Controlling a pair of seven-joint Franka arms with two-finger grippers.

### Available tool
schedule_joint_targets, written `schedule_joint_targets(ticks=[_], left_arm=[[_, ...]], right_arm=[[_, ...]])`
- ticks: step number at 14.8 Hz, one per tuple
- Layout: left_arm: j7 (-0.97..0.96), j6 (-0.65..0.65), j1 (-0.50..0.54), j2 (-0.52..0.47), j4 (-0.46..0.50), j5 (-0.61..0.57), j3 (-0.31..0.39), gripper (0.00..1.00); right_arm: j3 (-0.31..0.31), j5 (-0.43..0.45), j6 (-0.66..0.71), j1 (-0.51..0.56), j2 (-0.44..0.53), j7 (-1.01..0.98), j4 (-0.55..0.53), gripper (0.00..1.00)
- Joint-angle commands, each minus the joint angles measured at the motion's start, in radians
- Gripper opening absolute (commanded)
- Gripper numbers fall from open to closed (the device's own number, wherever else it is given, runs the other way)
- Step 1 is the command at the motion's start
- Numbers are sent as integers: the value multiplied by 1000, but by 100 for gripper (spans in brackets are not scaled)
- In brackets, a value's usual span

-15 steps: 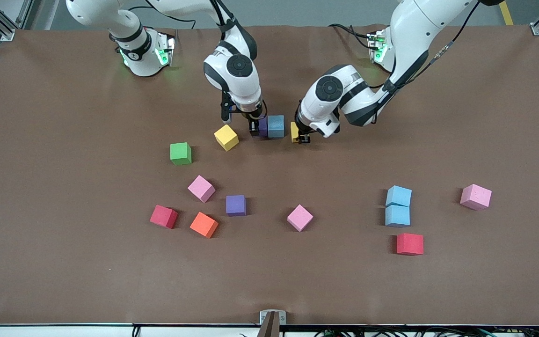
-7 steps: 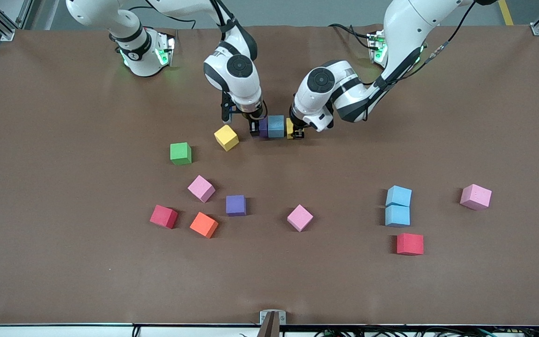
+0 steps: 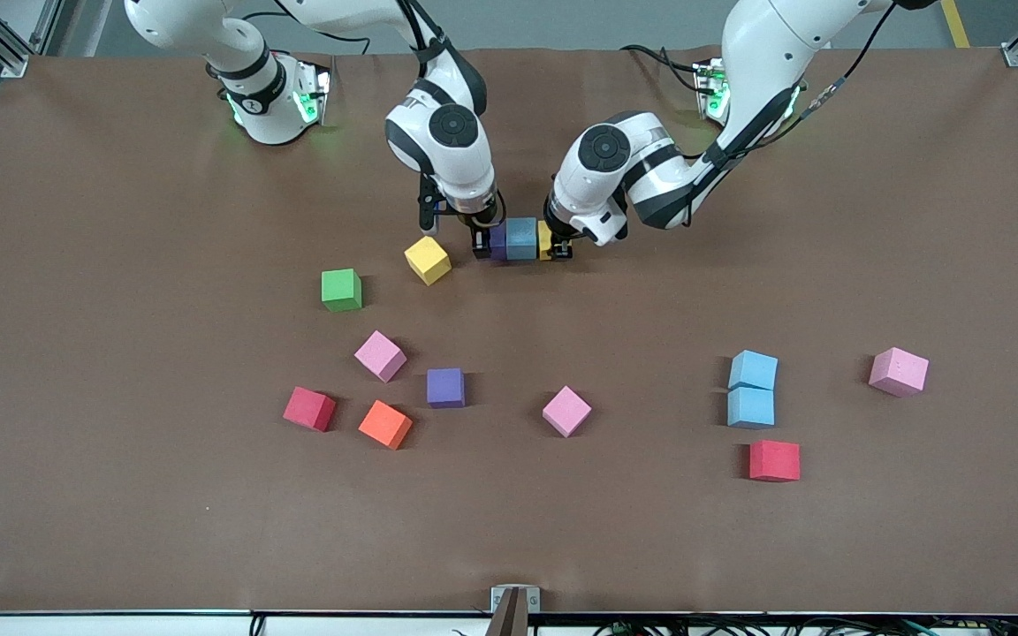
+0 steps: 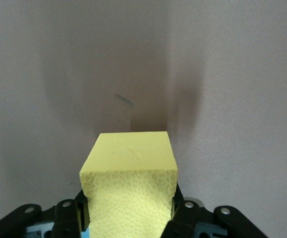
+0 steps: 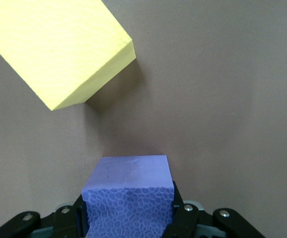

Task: Arrange 11 blocks into digit 3
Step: 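Carry the yellow cube with the left gripper and set it beside the blue cube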

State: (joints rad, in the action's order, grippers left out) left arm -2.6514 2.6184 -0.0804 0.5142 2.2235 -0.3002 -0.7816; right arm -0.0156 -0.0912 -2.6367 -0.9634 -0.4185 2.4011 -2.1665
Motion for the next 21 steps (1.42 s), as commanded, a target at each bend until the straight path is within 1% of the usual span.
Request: schedule_joint_targets(ticks=[1, 7, 10, 11, 12, 13, 15, 16, 17, 18, 19, 21], left_arm=[[-28, 28, -2, -8, 15, -19, 1, 25], [-28, 32, -13, 10, 10, -19, 4, 26], [-28, 43, -18, 15, 8, -28, 7, 26], [-28, 48, -18, 17, 8, -28, 9, 26], [-28, 49, -18, 21, 8, -28, 9, 26], [-28, 49, -18, 21, 8, -36, 10, 27], [-28, 49, -16, 21, 8, -42, 12, 29], [-27, 49, -18, 23, 8, -43, 12, 37], [-27, 49, -18, 24, 8, -43, 12, 49], [-27, 49, -18, 27, 8, -48, 12, 67], [-27, 48, -19, 27, 8, -56, 12, 98], [-27, 48, -18, 27, 7, -69, 12, 100]], right_arm=[[-6, 10, -9, -6, -19, 9, 13, 0], [-4, 10, -6, -3, -22, 9, 16, 0], [-4, 10, -6, -1, -22, 9, 16, 2], [-4, 10, -5, 0, -22, 7, 17, 17], [-4, 8, -3, 6, -23, 9, 22, 61], [-4, 8, 0, 8, -23, 9, 24, 100], [-4, 8, 6, 8, -23, 7, 28, 100], [-4, 8, 7, 8, -22, 7, 28, 100], [-4, 8, 7, 6, -23, 9, 28, 100], [-4, 8, 9, 6, -23, 9, 28, 100], [-4, 8, 9, 5, -22, 7, 28, 100], [-4, 10, 9, 3, -22, 7, 28, 100]])
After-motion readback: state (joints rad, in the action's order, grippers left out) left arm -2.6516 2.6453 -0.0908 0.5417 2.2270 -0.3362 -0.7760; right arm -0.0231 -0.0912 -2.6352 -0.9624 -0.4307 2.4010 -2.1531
